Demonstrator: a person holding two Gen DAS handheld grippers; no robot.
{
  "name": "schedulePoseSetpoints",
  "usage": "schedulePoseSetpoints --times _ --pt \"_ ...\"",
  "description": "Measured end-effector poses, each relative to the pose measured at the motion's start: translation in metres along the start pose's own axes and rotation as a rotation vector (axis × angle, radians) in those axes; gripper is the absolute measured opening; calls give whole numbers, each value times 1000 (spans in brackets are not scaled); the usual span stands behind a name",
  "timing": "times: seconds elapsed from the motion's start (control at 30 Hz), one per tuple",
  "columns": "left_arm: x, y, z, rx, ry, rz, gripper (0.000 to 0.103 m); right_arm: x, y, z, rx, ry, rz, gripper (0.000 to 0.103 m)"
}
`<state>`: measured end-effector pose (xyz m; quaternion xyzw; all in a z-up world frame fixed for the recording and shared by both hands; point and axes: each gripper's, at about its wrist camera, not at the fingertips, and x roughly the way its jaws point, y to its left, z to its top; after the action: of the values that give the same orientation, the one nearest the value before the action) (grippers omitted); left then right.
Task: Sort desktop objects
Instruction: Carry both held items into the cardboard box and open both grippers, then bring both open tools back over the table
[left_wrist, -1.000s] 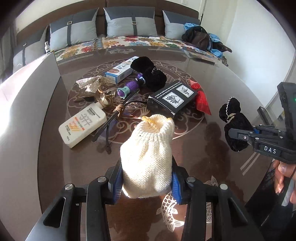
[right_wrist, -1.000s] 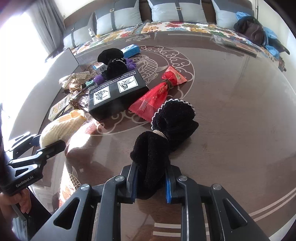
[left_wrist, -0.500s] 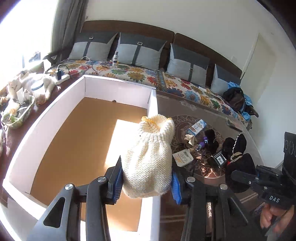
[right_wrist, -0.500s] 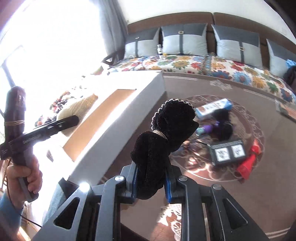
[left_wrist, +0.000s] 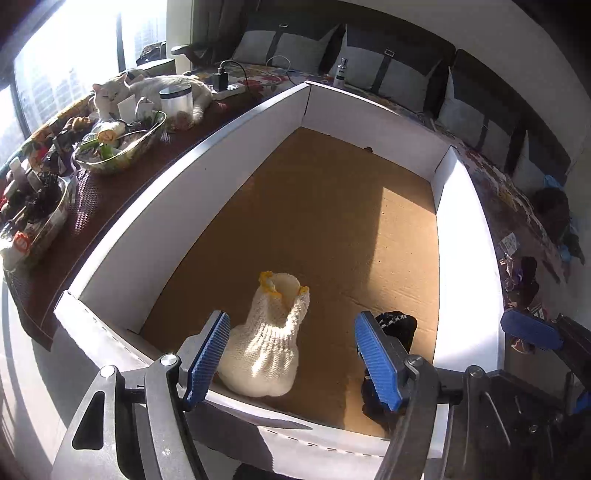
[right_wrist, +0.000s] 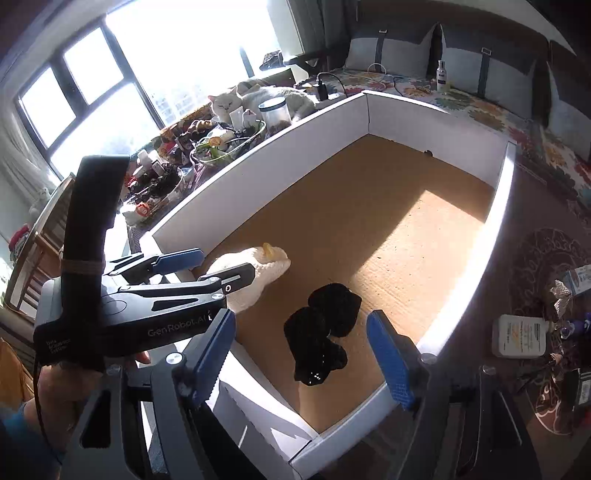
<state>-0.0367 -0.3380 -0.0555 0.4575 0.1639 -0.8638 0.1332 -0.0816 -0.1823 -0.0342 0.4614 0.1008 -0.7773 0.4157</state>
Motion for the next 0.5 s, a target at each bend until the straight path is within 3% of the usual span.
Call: schedulePoseSetpoints --times 0.17,0.33,0.43,0.5 --pt "-23 -32 0 46 -67 -33 70 -44 -18 -13 9 -100 -53 81" --pt "-60 -102 -16 159 -131 -169 72 -90 -70 -53 71 -213 -171 92" --pt "-78 -157 -36 246 -154 -275 88 -106 -117 -99 131 -222 -288 93" --pt "-80 -193 -55 304 -155 -335 96 -110 -154 -134 186 -179 -380 93"
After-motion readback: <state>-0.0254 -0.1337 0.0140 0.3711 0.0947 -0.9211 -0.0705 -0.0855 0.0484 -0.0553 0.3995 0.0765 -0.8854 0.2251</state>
